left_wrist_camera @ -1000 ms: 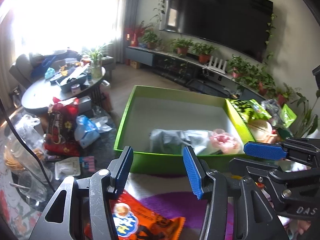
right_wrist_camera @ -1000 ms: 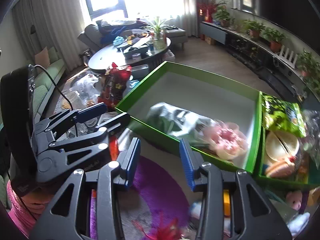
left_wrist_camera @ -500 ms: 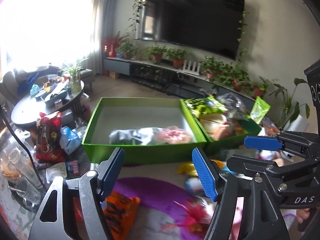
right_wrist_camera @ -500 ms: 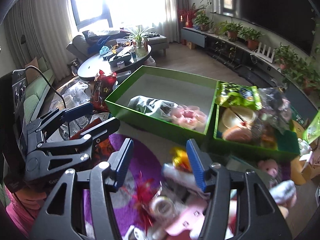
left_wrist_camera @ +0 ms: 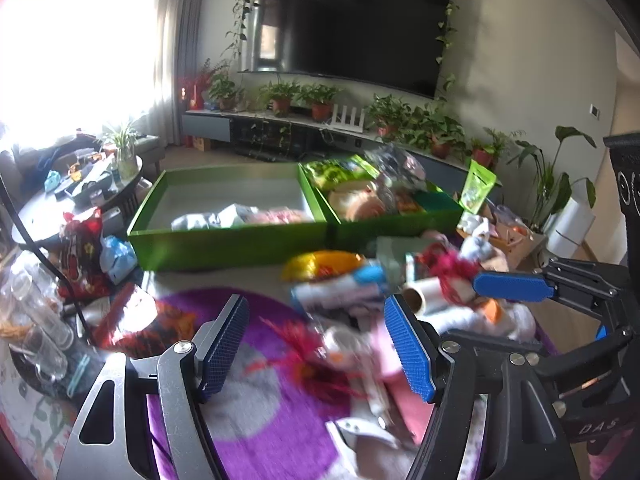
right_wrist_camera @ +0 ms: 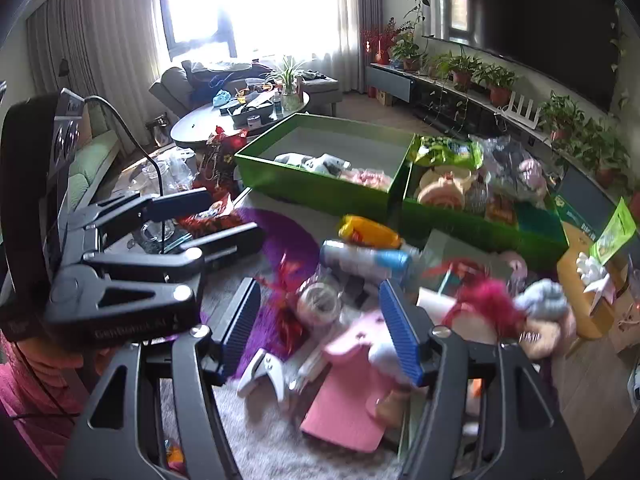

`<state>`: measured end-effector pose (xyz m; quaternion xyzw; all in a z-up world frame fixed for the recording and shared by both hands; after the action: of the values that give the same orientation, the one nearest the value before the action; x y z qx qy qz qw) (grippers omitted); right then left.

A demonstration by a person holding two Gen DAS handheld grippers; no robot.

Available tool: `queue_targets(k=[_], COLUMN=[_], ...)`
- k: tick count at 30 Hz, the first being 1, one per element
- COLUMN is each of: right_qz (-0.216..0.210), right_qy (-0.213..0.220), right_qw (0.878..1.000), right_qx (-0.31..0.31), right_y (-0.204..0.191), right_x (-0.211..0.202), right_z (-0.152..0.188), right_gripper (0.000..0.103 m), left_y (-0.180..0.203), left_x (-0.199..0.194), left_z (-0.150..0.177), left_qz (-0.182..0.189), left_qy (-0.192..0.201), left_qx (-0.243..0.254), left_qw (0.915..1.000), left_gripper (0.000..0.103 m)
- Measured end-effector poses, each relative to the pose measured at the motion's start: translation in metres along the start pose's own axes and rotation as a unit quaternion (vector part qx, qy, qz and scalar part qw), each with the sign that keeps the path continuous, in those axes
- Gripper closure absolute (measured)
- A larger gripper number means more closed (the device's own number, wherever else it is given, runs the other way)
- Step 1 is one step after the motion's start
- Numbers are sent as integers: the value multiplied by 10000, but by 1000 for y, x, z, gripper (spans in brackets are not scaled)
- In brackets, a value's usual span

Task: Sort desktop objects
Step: 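Move the right tool back over the pile of toys, then close the right tool on the white plastic clip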

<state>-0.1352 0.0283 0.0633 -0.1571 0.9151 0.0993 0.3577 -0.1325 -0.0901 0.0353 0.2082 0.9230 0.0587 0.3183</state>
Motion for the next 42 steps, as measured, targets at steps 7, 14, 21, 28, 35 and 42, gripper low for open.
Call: queue_targets(k=[7, 14, 21, 28, 35, 42], right_qz=[-211, -451, -653, -802, -838, -905], right_qy=[6, -25, -206, -386, -646, -769], right_qw=[9996, 9988, 9976, 9959, 9943, 9929], right_qx=[177, 169, 134, 134, 123, 107], right_y=[9, 8, 5, 2, -2, -6], right_x=[-7, -12, -5, 4, 19, 27], right_z=[24, 46, 67, 83, 97, 105], right_gripper=[41, 58, 84, 84, 82, 82], left_y=[11, 21, 27, 36, 38, 32], left_x=[-7, -13, -11, -4, 4, 9], left_z=[27, 49, 69, 93, 110, 119], left_qz=[-156, -370, -475, -518, -455, -428], left_qy=[-59, -136, -268, -458, -667, -733], left_qx=[-153, -255, -324, -151, -119, -226], left_qw=[9997, 9989, 9980, 9975, 9967, 9961], left_gripper=[32, 32, 32, 32, 32, 32])
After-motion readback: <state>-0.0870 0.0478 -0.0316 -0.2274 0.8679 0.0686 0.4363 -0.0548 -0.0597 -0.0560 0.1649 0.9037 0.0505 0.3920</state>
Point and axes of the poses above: each gripper's, at about its wrist camera, not at the fingertips, and x roughly the way its jaws point, y to its right, z to its underside, the point moved 1 cm from there along x, roughly the way its jaws point, and after that the axes turned 12 degrees about z, right-handed, at the moved point
